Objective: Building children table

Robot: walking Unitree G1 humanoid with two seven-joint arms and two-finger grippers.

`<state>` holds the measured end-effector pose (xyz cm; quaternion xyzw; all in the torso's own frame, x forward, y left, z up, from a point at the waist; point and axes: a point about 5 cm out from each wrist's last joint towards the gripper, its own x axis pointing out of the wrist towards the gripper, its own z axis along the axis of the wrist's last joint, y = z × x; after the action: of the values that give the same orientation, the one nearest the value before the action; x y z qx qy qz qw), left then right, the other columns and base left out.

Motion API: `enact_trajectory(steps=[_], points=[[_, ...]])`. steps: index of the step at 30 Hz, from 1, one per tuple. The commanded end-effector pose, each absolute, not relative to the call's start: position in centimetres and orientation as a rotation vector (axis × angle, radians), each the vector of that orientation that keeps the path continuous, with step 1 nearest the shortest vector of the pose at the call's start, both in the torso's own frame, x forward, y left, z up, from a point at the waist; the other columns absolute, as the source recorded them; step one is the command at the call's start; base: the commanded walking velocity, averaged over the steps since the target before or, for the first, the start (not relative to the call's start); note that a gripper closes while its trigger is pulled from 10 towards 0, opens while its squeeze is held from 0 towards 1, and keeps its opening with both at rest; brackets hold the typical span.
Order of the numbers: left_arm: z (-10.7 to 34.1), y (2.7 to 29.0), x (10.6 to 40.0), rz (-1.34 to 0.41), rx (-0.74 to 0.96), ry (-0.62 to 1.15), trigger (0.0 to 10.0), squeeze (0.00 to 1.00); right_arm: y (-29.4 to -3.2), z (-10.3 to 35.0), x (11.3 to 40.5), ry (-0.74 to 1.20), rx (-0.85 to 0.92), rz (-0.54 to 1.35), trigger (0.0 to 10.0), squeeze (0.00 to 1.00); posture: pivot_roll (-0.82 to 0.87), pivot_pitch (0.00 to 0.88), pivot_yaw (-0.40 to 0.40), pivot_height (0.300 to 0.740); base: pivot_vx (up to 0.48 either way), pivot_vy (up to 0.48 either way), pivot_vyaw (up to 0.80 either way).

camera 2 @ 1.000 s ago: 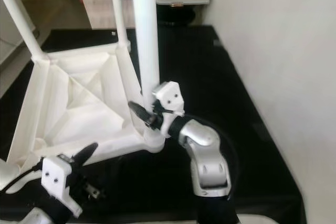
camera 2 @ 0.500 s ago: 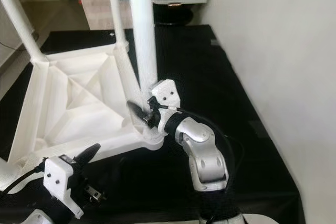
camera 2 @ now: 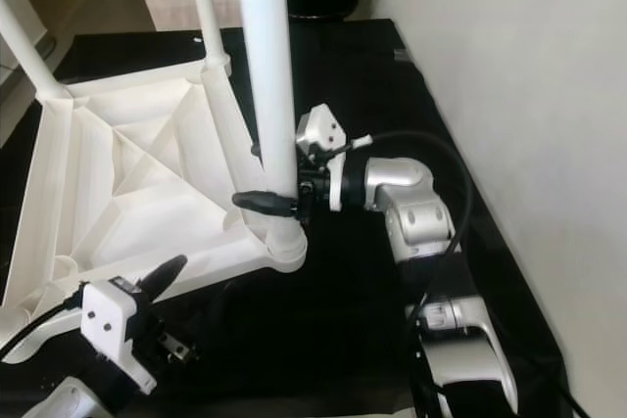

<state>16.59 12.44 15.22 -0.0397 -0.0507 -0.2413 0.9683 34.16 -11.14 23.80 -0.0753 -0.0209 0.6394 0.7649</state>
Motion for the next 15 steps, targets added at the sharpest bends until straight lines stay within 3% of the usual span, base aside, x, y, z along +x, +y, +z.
enact_trajectory(steps=[1, 6, 7, 15], points=[[14.85, 12.43, 16.45, -0.486, -0.082, -0.076, 10.0, 0.00, -10.62, 23.71, 34.42, -0.051, -0.128, 1.429, 10.0, 0.00, 0.04, 0.134, 0.010, 0.740, 0.000, 0.000, 0.00], [14.88, 12.38, 16.44, -0.487, -0.082, -0.077, 10.0, 0.00, -10.38, 23.90, 34.76, -0.053, -0.090, 1.443, 9.8, 0.00, 0.04, 0.136, 0.009, 0.740, 0.000, 0.000, 0.00], [14.92, 12.35, 16.41, -0.486, -0.083, -0.077, 10.0, 0.00, -10.38, 23.67, 34.76, -0.043, -0.090, 1.465, 0.0, 0.00, 0.05, 0.142, 0.003, 0.740, 0.000, 0.000, 0.00], [15.00, 12.32, 16.36, -0.485, -0.086, -0.079, 10.0, 0.00, -11.18, 23.20, 35.01, -0.041, -0.096, 1.478, 0.0, 0.00, 0.04, 0.146, 0.003, 0.740, 0.000, 0.000, 0.00]])
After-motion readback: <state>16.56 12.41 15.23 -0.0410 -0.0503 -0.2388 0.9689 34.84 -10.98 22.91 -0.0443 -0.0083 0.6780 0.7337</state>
